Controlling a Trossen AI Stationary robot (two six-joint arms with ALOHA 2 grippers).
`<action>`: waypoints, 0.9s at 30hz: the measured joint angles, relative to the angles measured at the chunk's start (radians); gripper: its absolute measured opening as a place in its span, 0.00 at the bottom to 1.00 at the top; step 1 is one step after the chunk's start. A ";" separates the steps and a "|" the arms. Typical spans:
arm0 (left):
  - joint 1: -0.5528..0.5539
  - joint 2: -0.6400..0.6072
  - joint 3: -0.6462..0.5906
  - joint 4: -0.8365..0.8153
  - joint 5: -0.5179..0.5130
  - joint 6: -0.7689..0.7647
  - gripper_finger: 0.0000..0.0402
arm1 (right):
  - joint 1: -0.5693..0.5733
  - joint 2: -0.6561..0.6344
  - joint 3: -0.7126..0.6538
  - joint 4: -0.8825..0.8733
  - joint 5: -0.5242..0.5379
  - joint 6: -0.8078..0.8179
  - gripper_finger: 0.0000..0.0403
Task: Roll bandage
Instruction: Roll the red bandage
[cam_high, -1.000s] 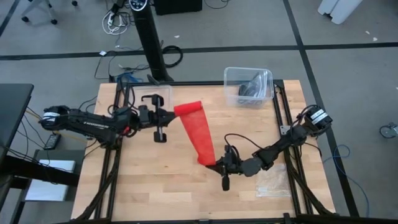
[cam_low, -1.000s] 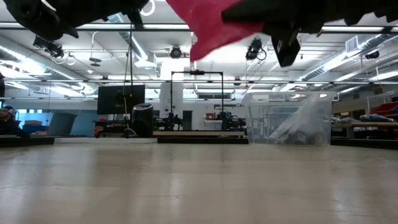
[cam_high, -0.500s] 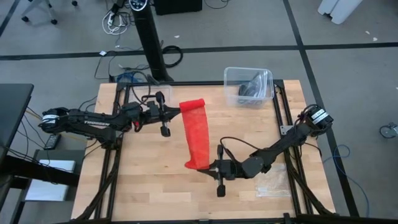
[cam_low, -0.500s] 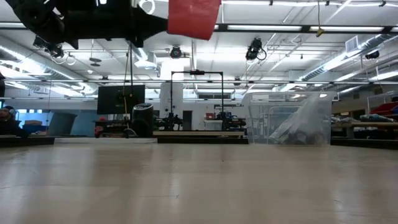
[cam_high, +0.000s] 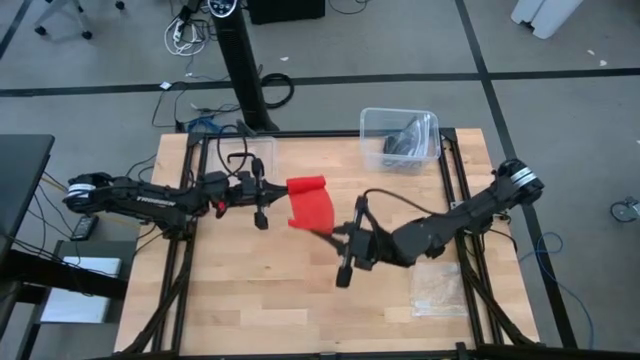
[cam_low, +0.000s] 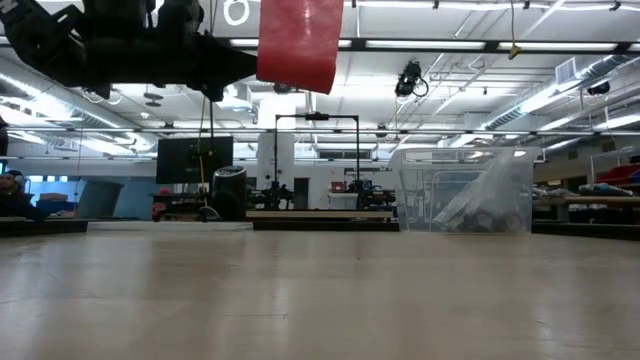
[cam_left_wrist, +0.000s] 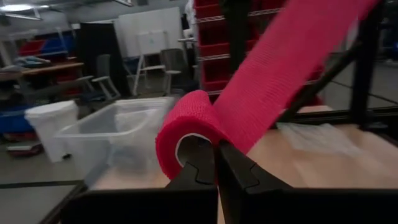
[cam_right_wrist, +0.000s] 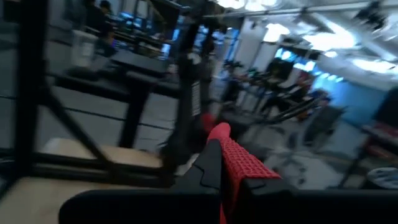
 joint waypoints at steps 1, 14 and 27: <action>-0.013 0.000 -0.003 0.001 0.000 -0.001 0.00 | -0.010 -0.005 0.012 -0.010 0.006 -0.024 0.00; -0.273 0.013 0.005 -0.001 0.002 0.023 0.00 | -0.201 -0.017 0.107 -0.117 -0.003 -0.159 0.00; -0.443 0.013 0.071 0.009 -0.029 0.043 0.00 | -0.339 -0.017 0.107 -0.387 -0.114 0.068 0.00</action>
